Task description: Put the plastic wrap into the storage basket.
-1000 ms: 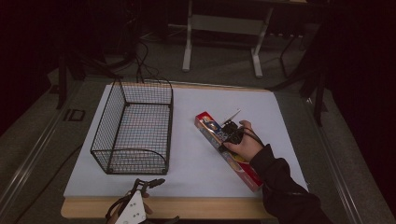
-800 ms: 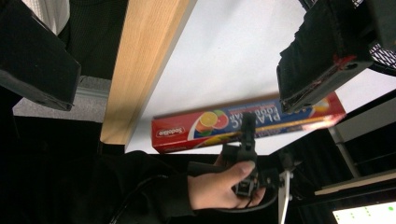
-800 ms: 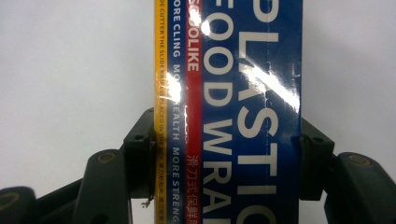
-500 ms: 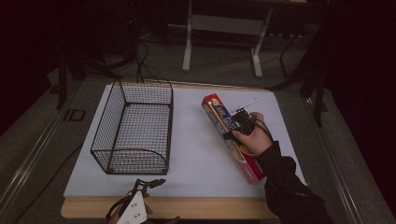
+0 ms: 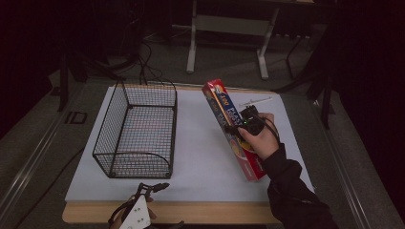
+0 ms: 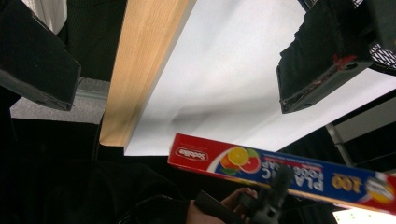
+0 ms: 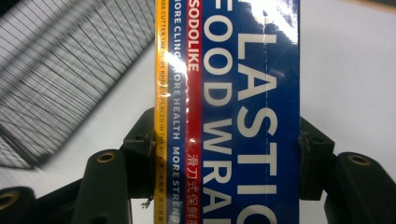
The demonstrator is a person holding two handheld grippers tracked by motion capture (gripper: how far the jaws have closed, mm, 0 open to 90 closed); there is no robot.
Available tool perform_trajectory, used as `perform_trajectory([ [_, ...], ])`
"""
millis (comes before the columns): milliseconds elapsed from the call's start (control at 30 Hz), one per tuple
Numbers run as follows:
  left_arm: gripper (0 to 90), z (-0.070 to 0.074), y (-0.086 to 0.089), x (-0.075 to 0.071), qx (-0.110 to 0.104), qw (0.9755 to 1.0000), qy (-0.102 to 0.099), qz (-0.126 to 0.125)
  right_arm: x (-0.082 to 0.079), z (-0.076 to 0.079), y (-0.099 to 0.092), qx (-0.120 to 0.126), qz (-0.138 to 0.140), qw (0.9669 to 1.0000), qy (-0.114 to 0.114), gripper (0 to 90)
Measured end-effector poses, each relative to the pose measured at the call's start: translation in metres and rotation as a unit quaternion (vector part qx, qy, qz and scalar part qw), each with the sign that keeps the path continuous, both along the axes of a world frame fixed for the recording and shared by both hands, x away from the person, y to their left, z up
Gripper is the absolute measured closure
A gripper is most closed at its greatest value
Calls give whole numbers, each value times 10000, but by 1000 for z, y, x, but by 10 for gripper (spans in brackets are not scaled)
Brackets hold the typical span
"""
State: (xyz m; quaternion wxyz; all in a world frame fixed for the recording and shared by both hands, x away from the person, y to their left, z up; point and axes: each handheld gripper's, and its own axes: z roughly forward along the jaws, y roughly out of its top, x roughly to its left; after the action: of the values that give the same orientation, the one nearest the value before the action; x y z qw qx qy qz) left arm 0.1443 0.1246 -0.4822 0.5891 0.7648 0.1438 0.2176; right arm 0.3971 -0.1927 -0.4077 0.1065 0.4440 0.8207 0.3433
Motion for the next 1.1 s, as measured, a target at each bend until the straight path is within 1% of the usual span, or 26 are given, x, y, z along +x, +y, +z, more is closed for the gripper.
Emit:
perform_trajectory([
  [33,1,0,0,0,0,10000,-1,1,-1,3,1,75,-1,10000,-46,391],
  [67,1,0,0,0,6,10000,-3,0,-4,8,5,183,61,9995,-241,391],
  [100,1,0,0,0,2,10000,1,-4,-4,8,5,183,61,9995,-241,391],
  [167,1,0,0,0,-21,10000,20,1,-7,14,10,249,51,9987,-444,391],
  [200,1,0,0,0,-34,10000,21,-1,-9,20,16,292,63,9979,-571,391],
  [233,1,0,0,0,-21,10000,15,-4,-9,20,16,292,63,9979,-571,391],
  [267,1,0,0,0,-15,10000,11,-7,-10,23,19,328,77,9977,-589,391],
  [333,1,0,0,0,7,10000,-5,-11,-12,32,27,457,157,9965,-682,391],
  [400,1,0,0,0,-3,10000,-6,-9,-12,32,27,457,157,9965,-682,391],
  [433,1,0,0,0,-19,10000,6,-2,-13,35,29,527,180,9956,-749,391],
  [467,1,0,1,0,-21,10000,8,-2,-16,45,38,778,244,9924,-921,391],
  [500,1,0,1,0,-28,10000,7,-5,-16,45,38,778,244,9924,-921,391],
  [567,1,0,1,0,-9,10000,10,-8,-18,50,44,850,266,9911,-994,391],
  [633,1,0,1,-1,-5,10000,1,-8,-18,53,48,872,298,9904,-1030,391],
  [700,1,0,1,-1,-17,10000,-1,-9,-21,63,64,873,399,9888,-1140,391],
  [733,1,0,1,-1,-15,10000,0,-4,-21,63,64,873,399,9888,-1140,391],
  [767,1,0,1,-1,-5,10000,-3,2,-21,65,67,901,402,9883,-1166,391],
  [800,1,0,1,-1,-3,10000,-2,5,-21,71,76,983,434,9866,-1227,391],
  [833,1,0,1,-1,-11,10000,-3,8,-21,71,76,983,434,9866,-1227,391],
  [867,1,0,1,-1,-9,10000,-8,14,-21,78,85,1051,409,9858,-1242,391],
  [900,1,0,1,-1,-7,10000,-7,24,-21,78,85,1051,409,9858,-1242,391],
  [1000,1,0,1,-1,-6,10000,-12,44,-21,86,97,1100,370,9847,-1302,391],
  [1033,1,1,2,-1,-10,10000,-20,53,-21,86,97,1100,370,9847,-1302,391],
  [1067,1,1,2,-1,-14,10000,-20,57,-21,91,107,1109,356,9838,-1361,391],
  [1100,1,1,2,-1,-14,10000,-25,60,-20,96,117,1170,344,9825,-1406,391],
])
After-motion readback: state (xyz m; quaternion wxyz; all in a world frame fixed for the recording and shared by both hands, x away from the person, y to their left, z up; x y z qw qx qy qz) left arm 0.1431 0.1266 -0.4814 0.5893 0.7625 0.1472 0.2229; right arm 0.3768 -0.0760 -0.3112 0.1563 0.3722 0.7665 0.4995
